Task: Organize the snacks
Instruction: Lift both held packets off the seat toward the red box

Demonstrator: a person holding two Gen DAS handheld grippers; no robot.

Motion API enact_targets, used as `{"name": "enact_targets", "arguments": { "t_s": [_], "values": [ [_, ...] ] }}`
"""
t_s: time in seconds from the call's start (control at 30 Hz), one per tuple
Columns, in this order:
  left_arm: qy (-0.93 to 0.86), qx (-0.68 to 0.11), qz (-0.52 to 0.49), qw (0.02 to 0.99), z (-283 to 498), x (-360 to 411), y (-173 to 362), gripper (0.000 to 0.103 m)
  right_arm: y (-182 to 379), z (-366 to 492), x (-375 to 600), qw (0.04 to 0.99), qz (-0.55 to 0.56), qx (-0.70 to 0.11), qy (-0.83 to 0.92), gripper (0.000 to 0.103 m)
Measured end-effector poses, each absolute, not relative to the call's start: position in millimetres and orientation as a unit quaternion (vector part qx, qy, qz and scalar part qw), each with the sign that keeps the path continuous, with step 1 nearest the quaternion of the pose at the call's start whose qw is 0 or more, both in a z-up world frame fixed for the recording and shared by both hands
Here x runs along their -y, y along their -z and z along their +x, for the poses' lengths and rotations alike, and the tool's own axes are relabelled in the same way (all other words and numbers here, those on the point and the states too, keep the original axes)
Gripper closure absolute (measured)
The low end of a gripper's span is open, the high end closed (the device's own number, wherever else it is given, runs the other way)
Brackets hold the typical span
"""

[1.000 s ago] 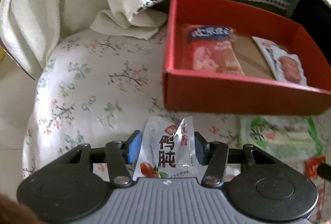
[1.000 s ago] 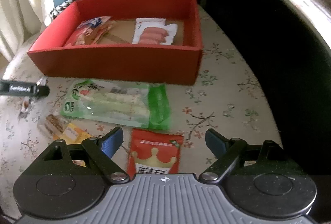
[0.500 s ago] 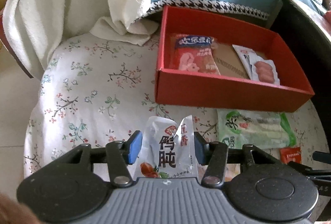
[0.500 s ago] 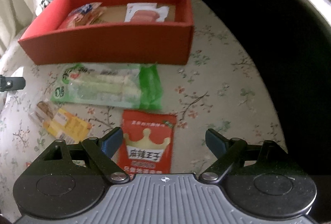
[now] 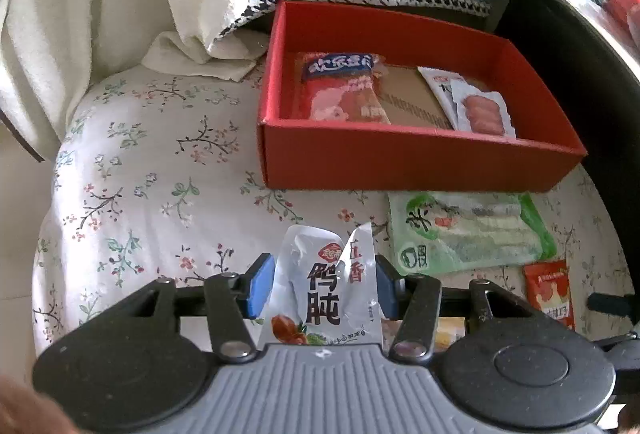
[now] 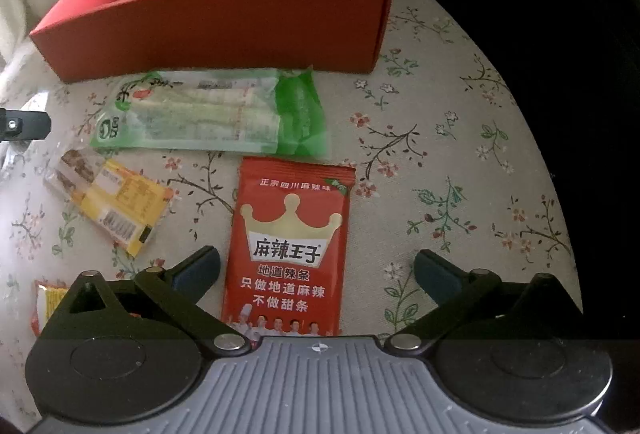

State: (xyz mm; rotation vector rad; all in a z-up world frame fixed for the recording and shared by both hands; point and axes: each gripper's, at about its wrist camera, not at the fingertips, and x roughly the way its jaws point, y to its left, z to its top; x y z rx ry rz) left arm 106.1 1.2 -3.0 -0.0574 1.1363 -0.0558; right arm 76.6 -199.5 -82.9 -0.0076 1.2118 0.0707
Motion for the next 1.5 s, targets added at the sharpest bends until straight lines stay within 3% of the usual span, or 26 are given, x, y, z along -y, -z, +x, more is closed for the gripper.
{"name": "enact_targets", "arguments": {
  "t_s": [0.5, 0.6, 0.73, 0.83, 1.27, 1.5],
  "values": [
    [0.039, -0.544, -0.004, 0.838, 104, 7, 6, 0.058, 82, 68, 201, 0.831, -0.003, -0.555, -0.029, 0.000],
    [0.043, -0.545, -0.002, 0.837, 103, 8, 5, 0.058, 78, 67, 198, 0.830, -0.009, -0.557, -0.034, 0.008],
    [0.049, -0.540, 0.002, 0.840, 102, 11, 2, 0.058, 71, 61, 193, 0.833, -0.017, -0.550, -0.052, 0.035],
    [0.054, -0.534, 0.008, 0.844, 101, 14, -1, 0.058, 69, 60, 192, 0.834, -0.015, -0.549, -0.055, 0.043],
    [0.075, -0.512, -0.003, 0.856, 98, 14, -17, 0.058, 41, 52, 201, 0.862, 0.027, -0.502, -0.062, 0.048],
    [0.072, -0.518, 0.004, 0.852, 99, 16, -13, 0.058, 56, 55, 200, 0.849, 0.009, -0.526, -0.053, 0.049]
  ]
}}
